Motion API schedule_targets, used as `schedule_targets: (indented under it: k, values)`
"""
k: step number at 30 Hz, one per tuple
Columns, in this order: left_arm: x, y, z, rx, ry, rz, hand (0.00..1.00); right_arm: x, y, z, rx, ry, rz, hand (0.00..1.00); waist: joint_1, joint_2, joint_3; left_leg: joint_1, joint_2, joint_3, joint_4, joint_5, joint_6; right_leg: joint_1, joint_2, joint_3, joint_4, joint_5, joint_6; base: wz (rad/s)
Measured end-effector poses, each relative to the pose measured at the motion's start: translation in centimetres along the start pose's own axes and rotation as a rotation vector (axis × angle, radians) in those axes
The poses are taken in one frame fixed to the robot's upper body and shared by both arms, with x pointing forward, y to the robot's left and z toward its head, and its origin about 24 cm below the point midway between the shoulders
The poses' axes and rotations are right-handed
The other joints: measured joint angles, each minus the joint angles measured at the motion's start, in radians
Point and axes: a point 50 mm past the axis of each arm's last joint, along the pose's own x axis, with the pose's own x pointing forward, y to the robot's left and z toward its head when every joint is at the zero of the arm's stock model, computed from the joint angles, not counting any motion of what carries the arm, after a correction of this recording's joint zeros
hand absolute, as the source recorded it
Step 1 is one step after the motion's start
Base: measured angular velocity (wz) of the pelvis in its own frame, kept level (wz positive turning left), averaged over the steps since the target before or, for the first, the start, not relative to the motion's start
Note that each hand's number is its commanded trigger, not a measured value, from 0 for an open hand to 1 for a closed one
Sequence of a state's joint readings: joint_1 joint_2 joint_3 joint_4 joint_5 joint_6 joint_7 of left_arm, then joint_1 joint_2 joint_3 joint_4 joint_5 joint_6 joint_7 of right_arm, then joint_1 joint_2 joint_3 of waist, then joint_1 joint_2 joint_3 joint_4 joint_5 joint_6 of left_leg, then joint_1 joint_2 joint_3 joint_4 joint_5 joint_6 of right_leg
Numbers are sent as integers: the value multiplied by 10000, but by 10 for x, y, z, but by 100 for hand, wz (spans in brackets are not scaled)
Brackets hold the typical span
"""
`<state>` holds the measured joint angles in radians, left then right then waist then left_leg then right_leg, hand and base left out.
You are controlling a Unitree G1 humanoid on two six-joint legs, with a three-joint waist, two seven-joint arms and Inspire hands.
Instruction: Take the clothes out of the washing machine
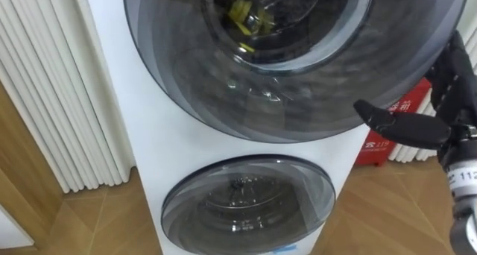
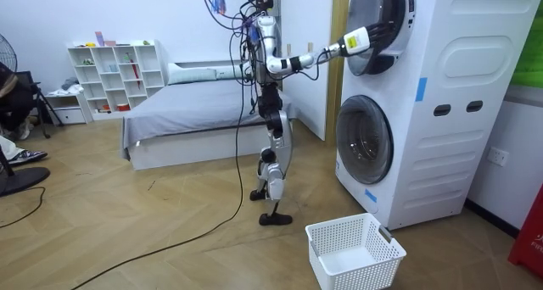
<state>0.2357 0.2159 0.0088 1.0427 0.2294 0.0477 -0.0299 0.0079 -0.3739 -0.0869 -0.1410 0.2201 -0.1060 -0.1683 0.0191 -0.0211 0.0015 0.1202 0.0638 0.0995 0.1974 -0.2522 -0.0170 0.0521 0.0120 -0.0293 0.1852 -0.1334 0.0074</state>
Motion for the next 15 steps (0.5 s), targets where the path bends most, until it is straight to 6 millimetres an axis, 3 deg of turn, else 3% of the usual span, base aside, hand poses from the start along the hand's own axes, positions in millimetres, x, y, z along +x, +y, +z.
schedule_targets:
  k: [5,15]
  values:
    - [0,-6,2,542,-71,-104,0,-25,14,-25,184,1237,609,0,-12,9,7,5,0,56,2,-1,-1,-16,2,21,-13,0,-1,-2]
    - [1,-10,-2,824,131,-258,0,-33,26,-30,459,1481,819,0,-167,48,-6,-52,6,75,32,-2,-2,-26,11,16,-123,1,-2,0]
